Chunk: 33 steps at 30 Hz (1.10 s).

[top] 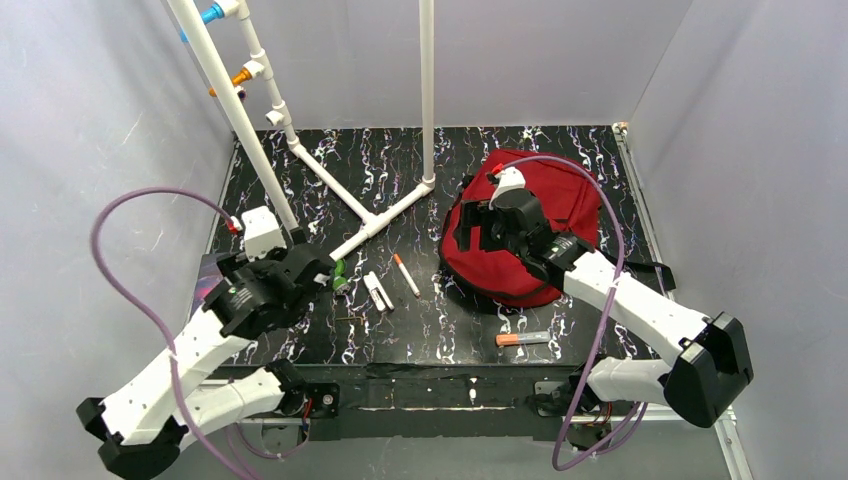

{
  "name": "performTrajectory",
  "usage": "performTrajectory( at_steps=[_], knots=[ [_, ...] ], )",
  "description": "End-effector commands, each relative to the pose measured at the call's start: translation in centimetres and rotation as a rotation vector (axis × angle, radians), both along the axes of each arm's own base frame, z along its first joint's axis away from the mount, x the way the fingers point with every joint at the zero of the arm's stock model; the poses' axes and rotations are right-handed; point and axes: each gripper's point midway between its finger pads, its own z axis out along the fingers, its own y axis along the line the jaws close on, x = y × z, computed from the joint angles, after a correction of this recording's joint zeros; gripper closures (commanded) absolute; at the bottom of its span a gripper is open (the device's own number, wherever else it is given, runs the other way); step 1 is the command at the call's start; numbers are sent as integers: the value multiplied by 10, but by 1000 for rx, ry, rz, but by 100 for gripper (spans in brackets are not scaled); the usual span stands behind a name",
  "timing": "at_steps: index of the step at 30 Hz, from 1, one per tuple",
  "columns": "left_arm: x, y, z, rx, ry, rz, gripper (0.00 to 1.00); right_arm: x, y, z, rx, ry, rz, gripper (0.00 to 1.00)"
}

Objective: Pack the student bag
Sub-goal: Move the book to the center of the board.

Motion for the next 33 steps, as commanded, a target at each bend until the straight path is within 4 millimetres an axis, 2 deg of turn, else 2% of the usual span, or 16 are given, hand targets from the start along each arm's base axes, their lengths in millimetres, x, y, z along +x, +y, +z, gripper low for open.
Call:
performTrajectory(
  at_steps=[1, 3, 4, 7, 9, 12, 16, 19, 21, 24, 26, 29, 33],
  knots=[
    [-2, 45, -2, 249, -26, 100, 2, 1, -3, 23, 23, -76, 7, 2],
    [22, 31, -16, 157, -49, 19, 2, -1, -6, 22, 13, -68, 4, 2],
    [26, 35, -23, 103, -59, 47, 3, -2, -5, 23, 11, -65, 10, 2],
    [14, 70, -39, 22, -29, 256, 2, -4, -6, 28, 6, -73, 20, 2],
    [16, 73, -44, -29, -46, 268, 2, -5, -9, 32, 5, -84, 16, 2],
    [23, 75, -64, -84, 0, 279, 2, -5, -6, 36, 17, -90, 25, 1],
    [14, 103, -111, -316, 181, 531, 2, -4, 4, 40, 33, -75, 60, 2],
    [3, 124, -142, -518, 202, 699, 2, -7, 11, 37, 36, -48, 96, 1],
    [-8, 143, -151, -572, 190, 819, 2, -11, 12, 34, 25, -23, 119, 2],
    [-11, 158, -171, -654, 122, 920, 2, -15, 14, 31, 14, -9, 147, 2],
    [-7, 164, -179, -717, 41, 946, 2, -17, 15, 31, 11, -6, 163, 2],
    [-5, 174, -189, -718, -63, 965, 2, -18, 17, 34, 15, -10, 178, 2],
    [-6, 177, -204, -763, -157, 1013, 2, -15, 22, 39, 27, -24, 190, 2]
  ],
)
